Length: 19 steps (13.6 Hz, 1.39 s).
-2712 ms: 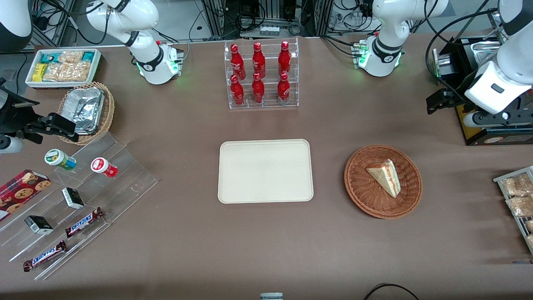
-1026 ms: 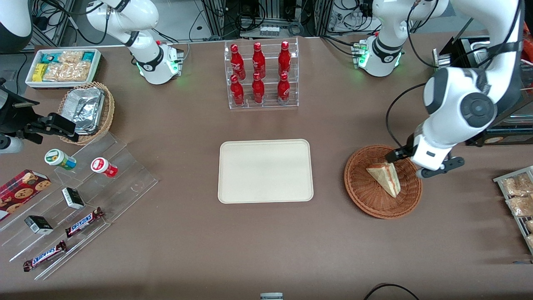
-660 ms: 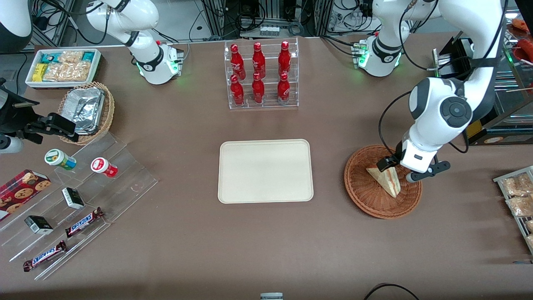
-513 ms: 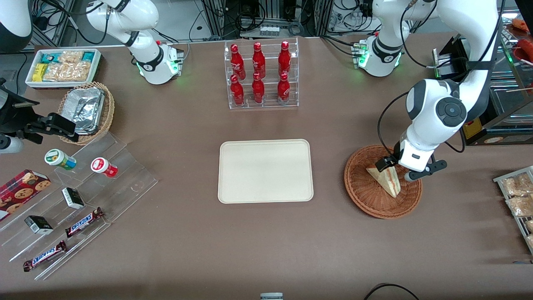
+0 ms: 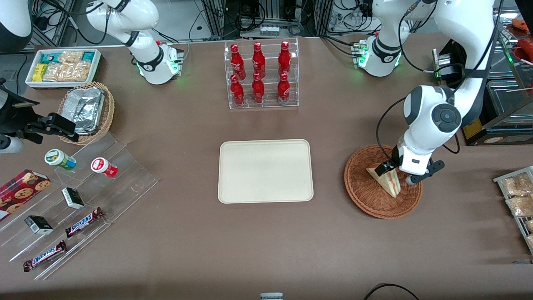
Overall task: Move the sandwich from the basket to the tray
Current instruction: 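Lower the left gripper and close it on the wrapped sandwich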
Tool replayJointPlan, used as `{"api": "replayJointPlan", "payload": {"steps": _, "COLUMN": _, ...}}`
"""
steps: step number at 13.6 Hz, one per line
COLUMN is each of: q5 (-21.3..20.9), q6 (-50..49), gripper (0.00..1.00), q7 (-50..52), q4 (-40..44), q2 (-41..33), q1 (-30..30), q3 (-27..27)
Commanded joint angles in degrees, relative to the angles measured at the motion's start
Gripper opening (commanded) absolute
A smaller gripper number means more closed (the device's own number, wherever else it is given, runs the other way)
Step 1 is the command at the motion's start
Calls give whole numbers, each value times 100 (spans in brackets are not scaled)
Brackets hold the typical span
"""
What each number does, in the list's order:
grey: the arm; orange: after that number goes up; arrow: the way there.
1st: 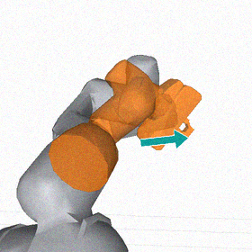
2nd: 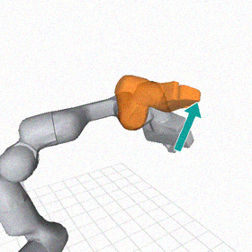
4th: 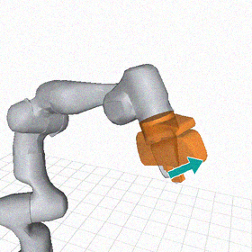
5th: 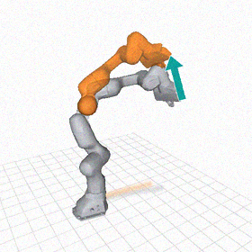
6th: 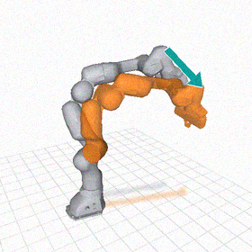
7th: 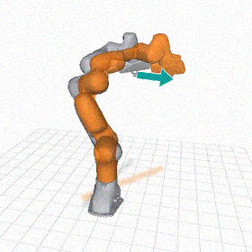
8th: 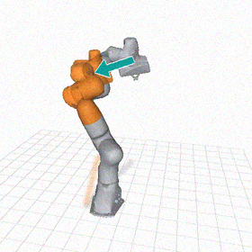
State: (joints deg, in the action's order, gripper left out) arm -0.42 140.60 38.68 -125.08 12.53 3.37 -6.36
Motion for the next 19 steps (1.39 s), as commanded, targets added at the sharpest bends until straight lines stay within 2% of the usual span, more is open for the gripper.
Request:
{"api": "replayJointPlan", "payload": {"steps": 1, "q5": -108, "q6": 248, "gripper": 100, "q7": 210, "q4": -17, "q2": 118, "q1": 6, "q3": 12}}
{"api": "replayJointPlan", "payload": {"steps": 5, "q5": -108, "q6": 249, "gripper": 100, "q7": 342, "q4": -25, "q2": 259, "q1": 6, "q3": 29}}
{"api": "replayJointPlan", "payload": {"steps": 6, "q5": -108, "q6": 249, "gripper": 97, "q7": 351, "q4": -34, "q2": 268, "q1": -3, "q3": 29}}
{"api": "replayJointPlan", "payload": {"steps": 9, "q5": -108, "q6": 249, "gripper": 79, "q7": 500, "q4": -78, "q2": 294, "q1": -3, "q3": 29}}
{"api": "replayJointPlan", "payload": {"steps": 12, "q5": -108, "q6": 249, "gripper": 41, "q7": 641, "q4": -78, "q2": 303, "q1": -3, "q3": 29}}
{"api": "replayJointPlan", "payload": {"steps": 14, "q5": -117, "q6": 249, "gripper": 9, "q7": 659, "q4": -78, "q2": 303, "q1": -3, "q3": 29}}
{"api": "replayJointPlan", "payload": {"steps": 15, "q5": -186, "q6": 249, "gripper": 0, "q7": 650, "q4": -78, "q2": 294, "q1": -12, "q3": 29}}
{"api": "replayJointPlan", "payload": {"steps": 19, "q5": -336, "q6": 240, "gripper": 0, "q7": 641, "q4": -78, "q2": 268, "q1": -20, "q3": 29}}
